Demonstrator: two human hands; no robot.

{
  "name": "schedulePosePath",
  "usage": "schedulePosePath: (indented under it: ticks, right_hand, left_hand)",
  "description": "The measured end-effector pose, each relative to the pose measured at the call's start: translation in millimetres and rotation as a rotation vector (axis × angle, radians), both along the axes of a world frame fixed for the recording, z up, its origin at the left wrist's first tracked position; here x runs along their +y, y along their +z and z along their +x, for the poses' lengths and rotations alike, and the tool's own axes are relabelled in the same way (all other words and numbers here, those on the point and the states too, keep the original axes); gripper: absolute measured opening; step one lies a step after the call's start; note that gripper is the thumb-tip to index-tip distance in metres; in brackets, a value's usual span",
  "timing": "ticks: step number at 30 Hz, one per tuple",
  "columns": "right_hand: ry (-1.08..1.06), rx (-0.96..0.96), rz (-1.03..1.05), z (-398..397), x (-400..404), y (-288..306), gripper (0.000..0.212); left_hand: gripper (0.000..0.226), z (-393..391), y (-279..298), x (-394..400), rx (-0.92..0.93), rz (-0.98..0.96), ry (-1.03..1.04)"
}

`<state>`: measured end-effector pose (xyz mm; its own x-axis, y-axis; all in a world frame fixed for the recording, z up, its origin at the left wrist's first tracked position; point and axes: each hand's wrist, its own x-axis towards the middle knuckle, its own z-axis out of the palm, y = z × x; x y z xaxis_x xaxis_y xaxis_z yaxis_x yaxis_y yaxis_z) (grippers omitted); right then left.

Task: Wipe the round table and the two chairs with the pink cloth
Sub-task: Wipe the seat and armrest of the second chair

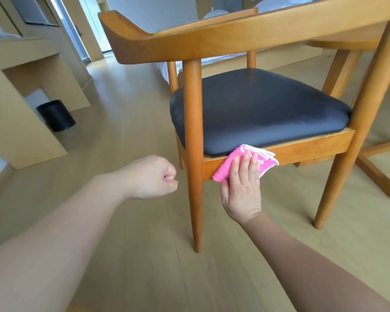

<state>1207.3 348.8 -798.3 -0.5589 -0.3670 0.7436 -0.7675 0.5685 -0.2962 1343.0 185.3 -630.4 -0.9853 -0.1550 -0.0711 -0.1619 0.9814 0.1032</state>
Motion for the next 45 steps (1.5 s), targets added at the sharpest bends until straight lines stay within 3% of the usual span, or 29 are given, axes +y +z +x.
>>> schedulePosePath:
  ticks: [5,9,16,26,30,34,41,45]
  right_hand:
    - [0.145,0.270,0.209,12,-19,-7,0.061]
    - [0.150,0.337,0.245,14,-21,-9,0.073]
    - [0.281,0.586,0.576,6,-23,32,0.070]
    - [0.341,0.720,0.698,-9,-7,152,0.045]
    - [0.263,0.761,0.742,-14,-2,200,0.050]
    - [0.249,0.684,0.712,-14,-3,228,0.052]
    - [0.251,0.612,0.663,-4,-9,195,0.043]
    - [0.366,0.617,0.771,2,-4,150,0.045]
  left_hand:
    - [0.033,1,-2,-1,-0.022,0.006,0.017]
    - [0.035,6,-2,-6,-0.022,0.024,0.063]
    - [0.034,16,3,-26,0.067,0.046,0.163]
    - [0.035,19,8,-32,0.143,0.083,0.199]
    - [0.037,19,15,-28,0.159,0.082,0.196]
    - [0.040,20,17,-25,0.169,0.116,0.204]
    - [0.040,20,17,-22,0.156,0.131,0.199]
    - [0.040,20,17,-21,0.157,0.124,0.191]
